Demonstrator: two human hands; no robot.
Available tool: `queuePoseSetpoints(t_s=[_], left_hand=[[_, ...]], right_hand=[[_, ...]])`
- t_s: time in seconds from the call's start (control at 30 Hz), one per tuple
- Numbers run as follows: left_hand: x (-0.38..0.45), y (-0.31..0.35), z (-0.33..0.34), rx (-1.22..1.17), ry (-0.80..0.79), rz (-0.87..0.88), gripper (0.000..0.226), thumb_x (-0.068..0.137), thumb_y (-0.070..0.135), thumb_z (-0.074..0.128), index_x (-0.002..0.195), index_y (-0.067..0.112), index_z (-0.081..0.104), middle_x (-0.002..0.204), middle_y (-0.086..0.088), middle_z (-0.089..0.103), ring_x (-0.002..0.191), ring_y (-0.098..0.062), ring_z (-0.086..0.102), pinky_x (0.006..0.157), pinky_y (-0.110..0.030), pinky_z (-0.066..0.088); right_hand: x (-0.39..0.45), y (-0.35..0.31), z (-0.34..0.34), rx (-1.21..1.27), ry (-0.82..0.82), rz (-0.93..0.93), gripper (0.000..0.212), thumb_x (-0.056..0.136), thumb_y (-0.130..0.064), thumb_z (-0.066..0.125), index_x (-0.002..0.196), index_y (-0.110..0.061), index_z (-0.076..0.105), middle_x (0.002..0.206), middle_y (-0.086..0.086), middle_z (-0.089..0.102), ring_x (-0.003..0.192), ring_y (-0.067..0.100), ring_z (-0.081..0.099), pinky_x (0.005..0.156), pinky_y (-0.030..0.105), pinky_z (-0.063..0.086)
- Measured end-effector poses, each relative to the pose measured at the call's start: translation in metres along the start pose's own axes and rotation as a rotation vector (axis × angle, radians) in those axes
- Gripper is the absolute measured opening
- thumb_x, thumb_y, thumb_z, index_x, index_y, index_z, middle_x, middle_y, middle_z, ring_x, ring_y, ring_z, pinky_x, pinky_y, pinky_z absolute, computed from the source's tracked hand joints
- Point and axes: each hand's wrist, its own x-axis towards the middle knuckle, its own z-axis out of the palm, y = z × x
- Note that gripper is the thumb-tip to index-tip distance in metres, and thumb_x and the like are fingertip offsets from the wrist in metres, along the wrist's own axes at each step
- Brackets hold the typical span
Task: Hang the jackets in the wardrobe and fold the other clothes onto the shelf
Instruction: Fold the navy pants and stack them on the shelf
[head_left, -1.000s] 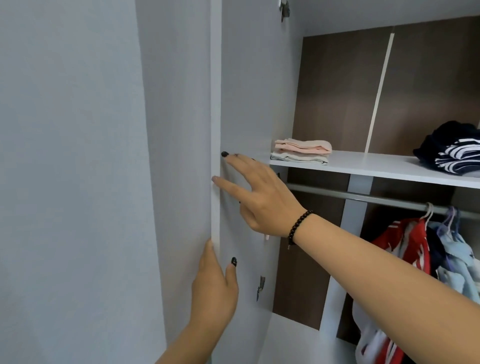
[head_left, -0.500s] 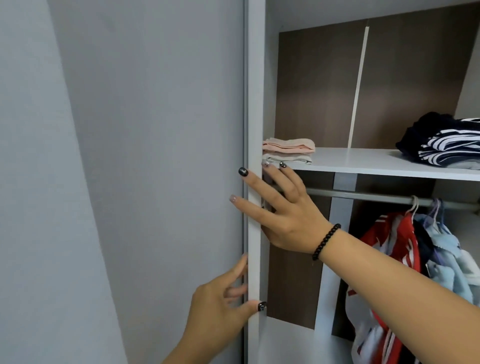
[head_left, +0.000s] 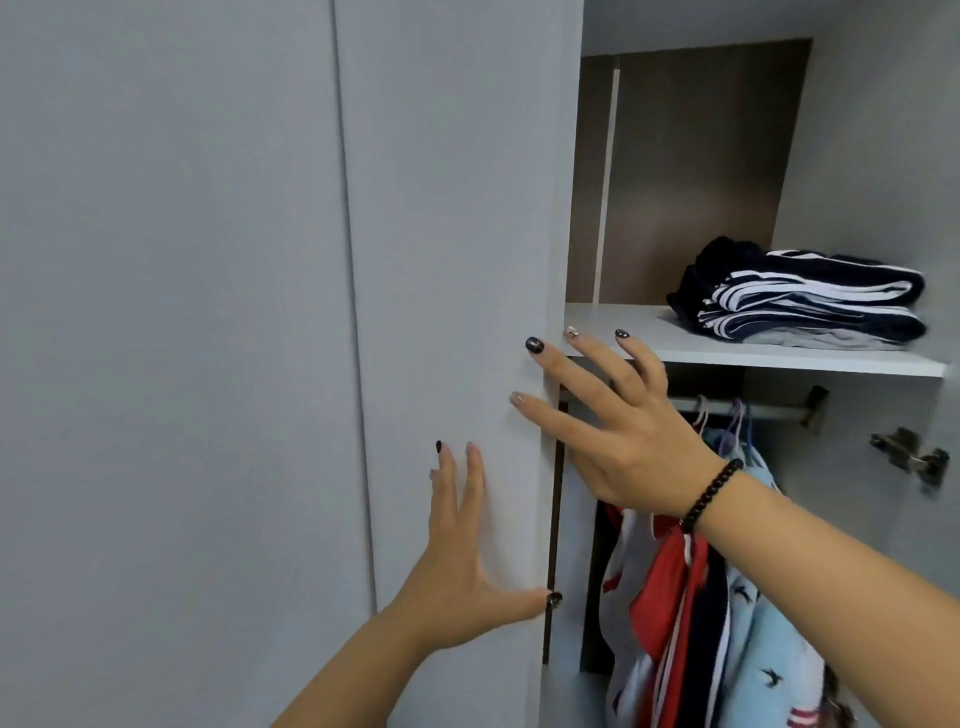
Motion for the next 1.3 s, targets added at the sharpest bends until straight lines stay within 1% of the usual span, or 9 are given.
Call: queuePoseSetpoints(t_s=[0.1, 0.2, 0.3, 0.43, 0.57, 0.73, 0.93, 1.17, 1.3], left_hand=[[0.022, 0.023, 0.04, -0.008, 0.071, -0.071, 0.142, 0.049, 0.069, 0.079, 0.143, 0.049, -0.027, 0.148, 0.019, -0.043, 0.139, -0.02, -0.035, 0.103, -0.046, 0.002], [0.047, 0.039, 0.071, -0.021, 0.076, -0.148, 0.14, 0.051, 0.059, 0.076, 0.14, 0.049, -0.032, 0.144, 0.014, -0.05, 0.136, -0.025, -0.041, 0.112, -0.062, 0.012], [0.067, 0.047, 0.093, 0.021, 0.088, -0.207, 0.141, 0.053, 0.056, 0.075, 0.138, 0.046, -0.037, 0.142, 0.007, -0.053, 0.136, -0.032, -0.041, 0.109, -0.068, 0.012], [0.09, 0.05, 0.113, 0.102, 0.096, -0.261, 0.144, 0.056, 0.059, 0.076, 0.137, 0.039, -0.042, 0.142, -0.001, -0.054, 0.137, -0.039, -0.037, 0.108, -0.068, 0.016], [0.111, 0.051, 0.129, 0.156, 0.097, -0.298, 0.146, 0.058, 0.059, 0.077, 0.134, 0.037, -0.046, 0.14, -0.007, -0.055, 0.133, -0.042, -0.041, 0.107, -0.069, 0.016], [0.136, 0.051, 0.145, 0.223, 0.114, -0.367, 0.148, 0.059, 0.059, 0.078, 0.13, 0.033, -0.05, 0.139, -0.012, -0.056, 0.132, -0.046, -0.04, 0.106, -0.07, 0.018], [0.159, 0.048, 0.16, 0.274, 0.145, -0.411, 0.149, 0.059, 0.059, 0.078, 0.133, 0.032, -0.048, 0.141, -0.015, -0.053, 0.134, -0.049, -0.035, 0.105, -0.07, 0.022], [0.178, 0.041, 0.174, 0.342, 0.162, -0.452, 0.148, 0.059, 0.063, 0.076, 0.135, 0.028, -0.047, 0.141, -0.02, -0.051, 0.134, -0.052, -0.033, 0.104, -0.069, 0.026], [0.187, 0.04, 0.18, 0.373, 0.171, -0.47, 0.149, 0.059, 0.066, 0.075, 0.133, 0.026, -0.048, 0.14, -0.02, -0.051, 0.134, -0.052, -0.032, 0.104, -0.068, 0.026]], right_hand=[[-0.027, 0.023, 0.001, -0.073, -0.131, 0.102, 0.063, 0.072, -0.004, 0.055, 0.133, -0.021, 0.056, 0.151, 0.011, 0.031, 0.137, 0.036, 0.028, 0.105, 0.062, 0.022], [-0.046, 0.043, 0.007, -0.141, -0.283, 0.178, 0.078, 0.066, -0.004, 0.064, 0.139, -0.025, 0.048, 0.154, 0.008, 0.027, 0.14, 0.036, 0.023, 0.104, 0.066, 0.022], [-0.057, 0.059, 0.017, -0.161, -0.376, 0.209, 0.085, 0.065, -0.005, 0.064, 0.143, -0.027, 0.041, 0.157, 0.007, 0.022, 0.142, 0.036, 0.02, 0.104, 0.067, 0.021], [-0.068, 0.072, 0.035, -0.176, -0.423, 0.24, 0.09, 0.063, -0.006, 0.065, 0.146, -0.027, 0.036, 0.158, 0.007, 0.019, 0.143, 0.035, 0.02, 0.104, 0.065, 0.023], [-0.077, 0.086, 0.053, -0.179, -0.454, 0.266, 0.093, 0.062, -0.007, 0.068, 0.146, -0.027, 0.034, 0.158, 0.006, 0.018, 0.141, 0.036, 0.026, 0.103, 0.063, 0.025], [-0.086, 0.096, 0.076, -0.195, -0.511, 0.316, 0.101, 0.061, -0.006, 0.07, 0.149, -0.029, 0.026, 0.159, 0.002, 0.006, 0.141, 0.035, 0.027, 0.105, 0.063, 0.022], [-0.093, 0.105, 0.099, -0.196, -0.572, 0.356, 0.105, 0.061, -0.007, 0.07, 0.151, -0.028, 0.02, 0.16, 0.003, 0.008, 0.142, 0.035, 0.025, 0.106, 0.063, 0.02], [-0.096, 0.114, 0.117, -0.139, -0.661, 0.378, 0.107, 0.072, -0.011, 0.062, 0.15, -0.031, -0.009, 0.15, -0.002, -0.035, 0.146, 0.034, 0.005, 0.109, 0.06, 0.004], [-0.098, 0.118, 0.125, -0.116, -0.668, 0.388, 0.107, 0.075, -0.011, 0.06, 0.149, -0.03, -0.015, 0.145, -0.003, -0.045, 0.146, 0.034, 0.001, 0.108, 0.059, 0.002]])
